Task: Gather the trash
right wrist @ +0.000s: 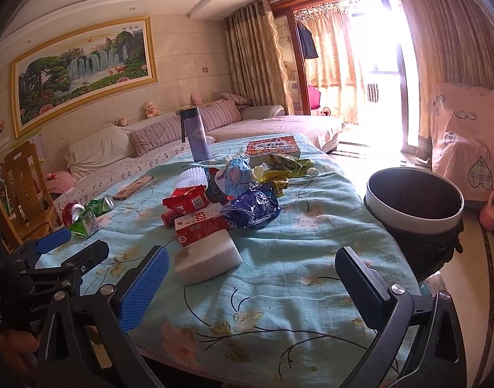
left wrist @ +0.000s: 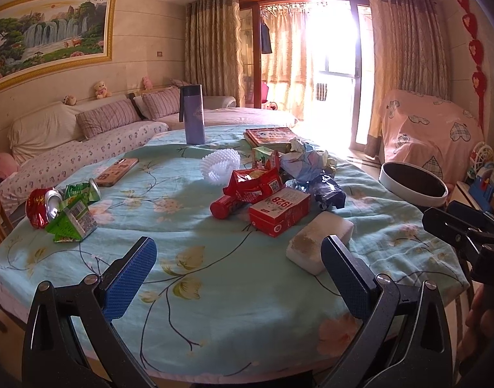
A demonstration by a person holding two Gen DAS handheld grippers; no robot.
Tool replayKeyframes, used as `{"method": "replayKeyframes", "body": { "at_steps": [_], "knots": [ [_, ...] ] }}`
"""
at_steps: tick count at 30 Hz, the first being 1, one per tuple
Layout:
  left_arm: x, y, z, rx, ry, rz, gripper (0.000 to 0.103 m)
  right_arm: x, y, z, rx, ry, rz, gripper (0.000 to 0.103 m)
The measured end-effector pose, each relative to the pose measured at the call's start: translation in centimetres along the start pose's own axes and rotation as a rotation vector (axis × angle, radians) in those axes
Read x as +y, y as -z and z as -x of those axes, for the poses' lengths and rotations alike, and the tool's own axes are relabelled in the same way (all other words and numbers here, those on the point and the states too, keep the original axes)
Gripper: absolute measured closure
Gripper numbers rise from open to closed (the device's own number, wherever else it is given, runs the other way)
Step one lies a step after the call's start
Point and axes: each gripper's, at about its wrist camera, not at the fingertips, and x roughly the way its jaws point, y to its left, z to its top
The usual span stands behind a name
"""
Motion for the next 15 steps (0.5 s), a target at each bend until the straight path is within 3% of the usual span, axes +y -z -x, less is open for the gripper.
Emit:
{"method": "replayKeyframes", "body": {
  "at_steps": [15],
  "knots": [
    [-0.44,0.01,0.01,-0.001,0.006,-0.004,0.000,0.02,-0.04,0.22,-0.013,-0.006,-0.004,0.000]
  ]
}}
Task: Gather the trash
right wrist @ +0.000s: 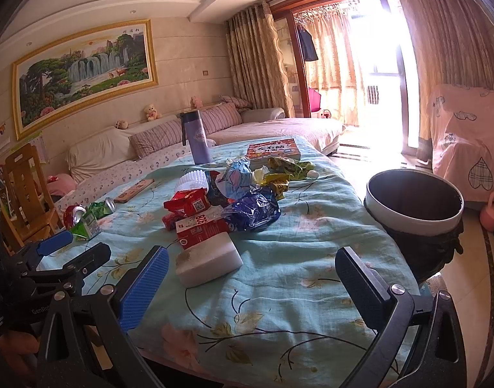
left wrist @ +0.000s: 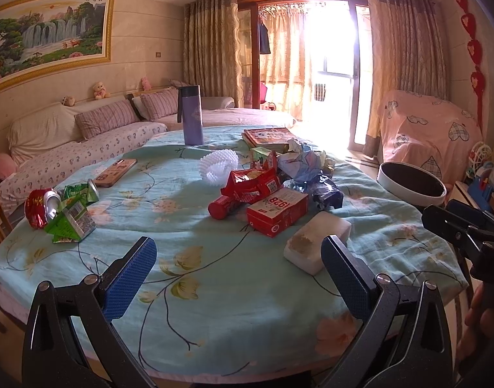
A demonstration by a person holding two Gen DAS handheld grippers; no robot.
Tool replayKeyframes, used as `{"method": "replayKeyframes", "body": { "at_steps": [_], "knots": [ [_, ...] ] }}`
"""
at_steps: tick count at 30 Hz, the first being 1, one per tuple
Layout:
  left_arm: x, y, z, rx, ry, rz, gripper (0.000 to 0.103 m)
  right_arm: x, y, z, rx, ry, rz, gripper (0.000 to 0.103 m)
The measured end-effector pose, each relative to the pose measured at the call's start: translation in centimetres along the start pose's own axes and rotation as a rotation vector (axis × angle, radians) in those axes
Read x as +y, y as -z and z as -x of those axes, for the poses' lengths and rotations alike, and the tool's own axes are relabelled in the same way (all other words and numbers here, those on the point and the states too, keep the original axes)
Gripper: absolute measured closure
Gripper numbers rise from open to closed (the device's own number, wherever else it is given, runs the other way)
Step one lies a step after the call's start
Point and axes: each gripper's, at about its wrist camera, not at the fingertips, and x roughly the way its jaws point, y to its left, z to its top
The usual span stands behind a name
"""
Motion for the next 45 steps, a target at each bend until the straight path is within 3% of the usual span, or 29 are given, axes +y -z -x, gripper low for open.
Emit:
{"method": "replayKeyframes", "body": {
  "at_steps": [12,20,31,41,45],
  "knots": [
    [-0.1,0.2,-0.2,0.017,0.019,-0.002,0.000,-0.1,0.0,-0.2,0.009,0.000,-0.004,0.000],
    [-0.2,0.2,-1.4,0.052,0.096,-0.030,0.000,-1.0,-0.3,-1.4,0.034,-0.034,-0.028,0.002],
    [-2.4,-0.2,-5.7,0.152,0.240,-0.169,0.000,-3.4,-2.0,-6.7,0.169,-0.148,-0.124,0.045],
    [-3.2,-0.8,-9.8,0.232,0.323,-0.214,0.000,-3.9,-3.4,-13.2,0.286,-0.269,-0.200,0.054],
    [-3.7,-0.6,-11.1,0.276,0.360,-0.228,0.010,-4.5,-3.4,-16.0,0.339,-0.307,-0.259,0.063]
  ]
}}
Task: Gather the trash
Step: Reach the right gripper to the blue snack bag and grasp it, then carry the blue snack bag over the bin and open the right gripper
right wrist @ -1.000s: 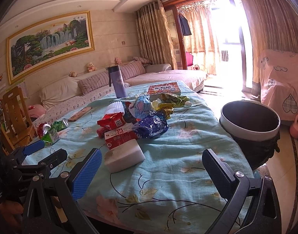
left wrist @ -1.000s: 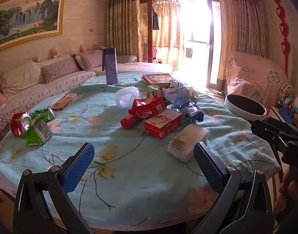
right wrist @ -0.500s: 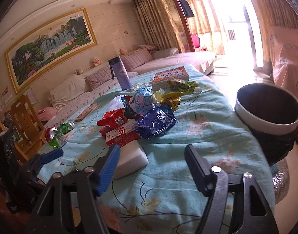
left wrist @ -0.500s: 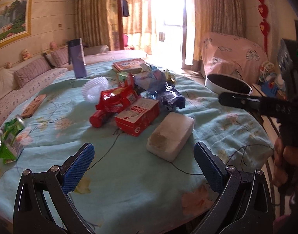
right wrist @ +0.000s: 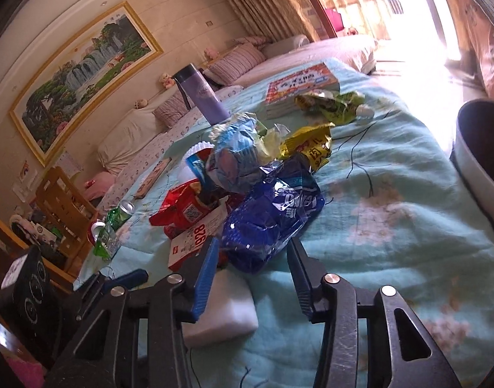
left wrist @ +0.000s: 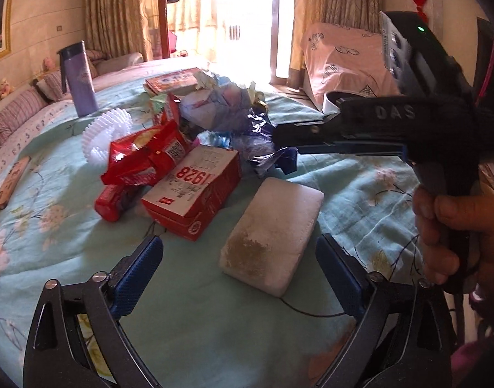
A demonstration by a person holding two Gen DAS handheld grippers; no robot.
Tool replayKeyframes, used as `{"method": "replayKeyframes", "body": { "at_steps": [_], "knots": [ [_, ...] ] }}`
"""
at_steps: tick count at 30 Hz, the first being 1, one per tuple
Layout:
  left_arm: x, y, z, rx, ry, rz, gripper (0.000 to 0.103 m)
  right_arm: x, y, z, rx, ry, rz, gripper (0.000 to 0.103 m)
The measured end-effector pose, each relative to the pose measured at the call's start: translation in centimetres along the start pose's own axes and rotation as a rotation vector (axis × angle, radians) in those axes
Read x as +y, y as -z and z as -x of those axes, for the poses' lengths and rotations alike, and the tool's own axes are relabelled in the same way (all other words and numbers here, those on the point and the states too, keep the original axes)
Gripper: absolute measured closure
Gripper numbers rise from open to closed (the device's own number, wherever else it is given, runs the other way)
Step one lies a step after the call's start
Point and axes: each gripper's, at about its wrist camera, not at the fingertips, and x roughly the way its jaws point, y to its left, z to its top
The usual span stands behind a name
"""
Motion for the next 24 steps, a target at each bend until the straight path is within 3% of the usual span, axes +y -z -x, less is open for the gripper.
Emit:
{"method": "replayKeyframes", "body": {
  "at_steps": [2,3,5,14,17,18,19,24],
  "knots": [
    [-0.3,0.1,-0.6,0.022,0.014,-0.010,0.020,-0.6,-0.2,-0.8,0.022,-0.020,-0.023,0.074],
    [-0.4,0.1,-0.8,0.031,0.022,-0.013,0.033,-0.7,-0.2,-1.1,0.033,-0.024,-0.024,0.087],
    [-0.7,0.2,-1.1,0.047,0.077,-0.007,0.050,-0.8,-0.1,-1.3,0.037,-0.030,-0.014,0.101],
    [-1.8,-0.1,0.1,0.015,0.072,-0.002,0.052,-2.3,0.7,2.7,-0.027,0.029,0.009,0.103],
    [-1.2,-0.1,1.3,-0.006,0.062,0.023,0.052,-3.3,0.2,2.0,0.010,0.008,-0.063,0.082],
    [-1.0,0.0,1.7,-0.012,0.057,0.033,0.052,-3.5,0.1,1.3,0.028,-0.006,-0.090,0.060],
    [-0.5,0.0,2.1,-0.017,0.051,0.045,0.052,-3.4,0.0,0.7,0.032,-0.026,-0.103,0.045],
    [1.3,0.5,3.2,-0.029,0.029,0.099,0.052,-2.0,-1.0,-2.9,0.066,-0.051,-0.109,0.042]
  ]
}}
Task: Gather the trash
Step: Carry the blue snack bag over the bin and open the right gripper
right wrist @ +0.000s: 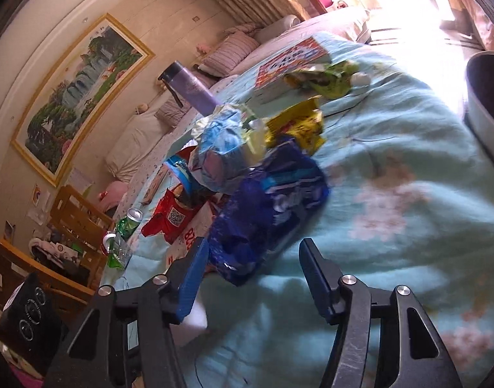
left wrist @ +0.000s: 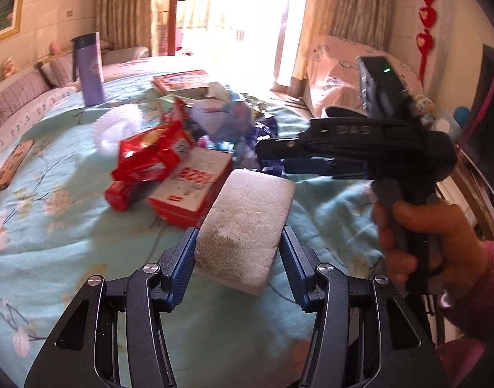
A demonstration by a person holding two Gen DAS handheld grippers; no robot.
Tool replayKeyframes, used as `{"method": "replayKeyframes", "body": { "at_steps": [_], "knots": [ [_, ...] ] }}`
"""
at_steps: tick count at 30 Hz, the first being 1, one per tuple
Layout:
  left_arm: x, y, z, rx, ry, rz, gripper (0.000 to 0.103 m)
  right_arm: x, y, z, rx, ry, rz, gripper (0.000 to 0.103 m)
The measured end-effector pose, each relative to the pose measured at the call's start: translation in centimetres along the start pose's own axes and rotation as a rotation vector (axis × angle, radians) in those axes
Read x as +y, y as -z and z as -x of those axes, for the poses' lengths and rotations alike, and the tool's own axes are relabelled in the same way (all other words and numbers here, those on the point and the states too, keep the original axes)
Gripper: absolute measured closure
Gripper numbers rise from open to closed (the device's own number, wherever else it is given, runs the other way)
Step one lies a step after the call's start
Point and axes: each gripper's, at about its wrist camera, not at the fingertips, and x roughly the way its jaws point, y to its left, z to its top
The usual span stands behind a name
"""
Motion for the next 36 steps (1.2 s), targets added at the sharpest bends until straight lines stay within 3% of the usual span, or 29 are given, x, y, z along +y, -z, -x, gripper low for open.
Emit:
{"method": "replayKeyframes", "body": {
  "at_steps": [3,5,8,13,25,36],
  "knots": [
    [0.9,-0.1,-0.1,-0.003,-0.008,0.014,0.052,-0.4,-0.4,-1.5,0.017,-0.012,-0.037,0.045],
    [0.9,-0.4,-0.3,-0.003,-0.010,0.016,0.052,-0.7,-0.2,-1.6,0.016,-0.048,-0.057,0.071],
    [0.6,-0.7,-0.6,-0.009,-0.001,0.006,0.052,-0.6,0.5,-0.1,-0.023,-0.023,-0.013,0.077],
    [-1.1,-1.9,-1.6,-0.004,0.034,-0.004,0.052,-1.5,1.3,4.2,-0.078,0.006,0.013,0.078],
    [-8.8,-7.2,-6.8,0.026,0.059,-0.090,0.052,-8.9,0.6,14.3,-0.164,0.178,-0.043,0.078],
    [-14.7,-12.0,-11.0,0.029,0.092,-0.141,0.052,-11.9,-1.9,18.1,-0.193,0.285,-0.009,0.078]
  ]
}}
